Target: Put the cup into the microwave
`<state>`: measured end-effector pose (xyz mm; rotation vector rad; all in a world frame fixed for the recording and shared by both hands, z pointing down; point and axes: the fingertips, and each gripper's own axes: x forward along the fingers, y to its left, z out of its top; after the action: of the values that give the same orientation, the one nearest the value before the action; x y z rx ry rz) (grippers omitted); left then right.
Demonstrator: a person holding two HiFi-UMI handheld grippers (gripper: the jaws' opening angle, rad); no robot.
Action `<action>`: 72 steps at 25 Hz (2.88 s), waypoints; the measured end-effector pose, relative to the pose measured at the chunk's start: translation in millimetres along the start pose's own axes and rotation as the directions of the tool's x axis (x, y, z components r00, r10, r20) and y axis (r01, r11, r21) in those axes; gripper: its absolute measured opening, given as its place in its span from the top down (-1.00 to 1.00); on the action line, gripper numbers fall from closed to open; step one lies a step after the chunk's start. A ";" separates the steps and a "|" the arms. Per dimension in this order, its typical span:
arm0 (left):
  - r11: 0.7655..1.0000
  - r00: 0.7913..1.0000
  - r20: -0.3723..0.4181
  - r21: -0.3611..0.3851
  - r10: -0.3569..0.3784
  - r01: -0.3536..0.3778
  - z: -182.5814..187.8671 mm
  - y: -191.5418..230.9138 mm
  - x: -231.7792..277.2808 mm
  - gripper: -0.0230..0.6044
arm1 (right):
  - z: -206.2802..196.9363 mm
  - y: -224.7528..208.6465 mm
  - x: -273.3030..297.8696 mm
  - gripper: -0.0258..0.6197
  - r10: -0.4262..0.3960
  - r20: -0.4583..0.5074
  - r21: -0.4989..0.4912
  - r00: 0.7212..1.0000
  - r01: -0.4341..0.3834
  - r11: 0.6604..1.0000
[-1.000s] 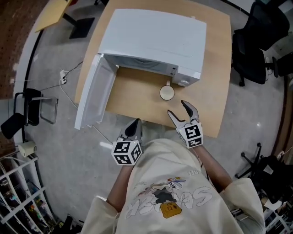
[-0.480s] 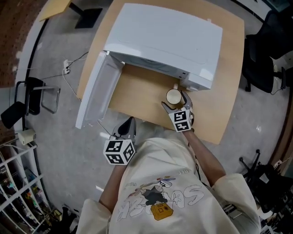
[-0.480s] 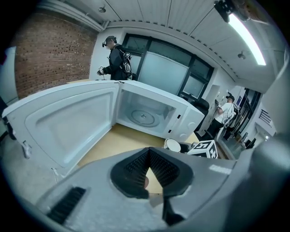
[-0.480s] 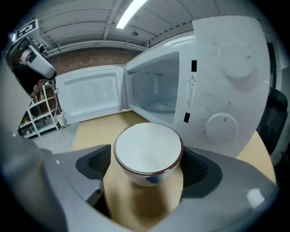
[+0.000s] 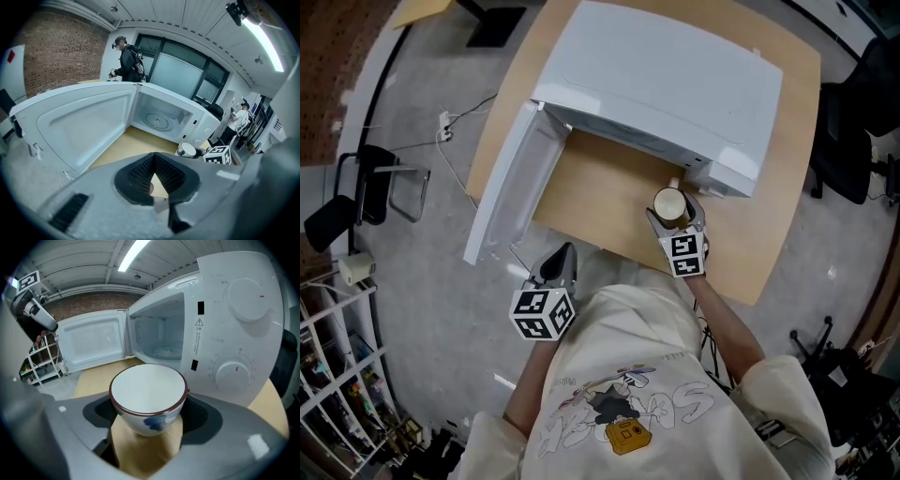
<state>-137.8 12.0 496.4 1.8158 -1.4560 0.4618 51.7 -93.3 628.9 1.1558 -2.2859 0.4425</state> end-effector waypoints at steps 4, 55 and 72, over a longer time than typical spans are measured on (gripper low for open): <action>1.000 1.000 -0.010 0.004 0.002 -0.002 2.1 4.7 2.1 0.91 | 25.2 3.5 2.5 -0.32 0.007 0.051 -0.010 0.999 -0.006 1.000; 0.964 0.965 0.036 -0.042 -0.261 0.262 44.4 2.9 32.8 0.91 | 154.2 57.8 -27.6 0.80 -0.033 0.218 0.141 0.975 0.002 0.990; 0.918 0.928 0.004 0.146 -0.373 0.368 64.6 -79.1 66.9 0.91 | 132.7 62.9 -77.1 0.91 0.079 0.138 0.012 0.987 -0.082 0.997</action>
<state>-55.1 -74.9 474.0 2.1642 -1.0814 0.3516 -3.3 -75.0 473.5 1.1375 -2.4588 0.4264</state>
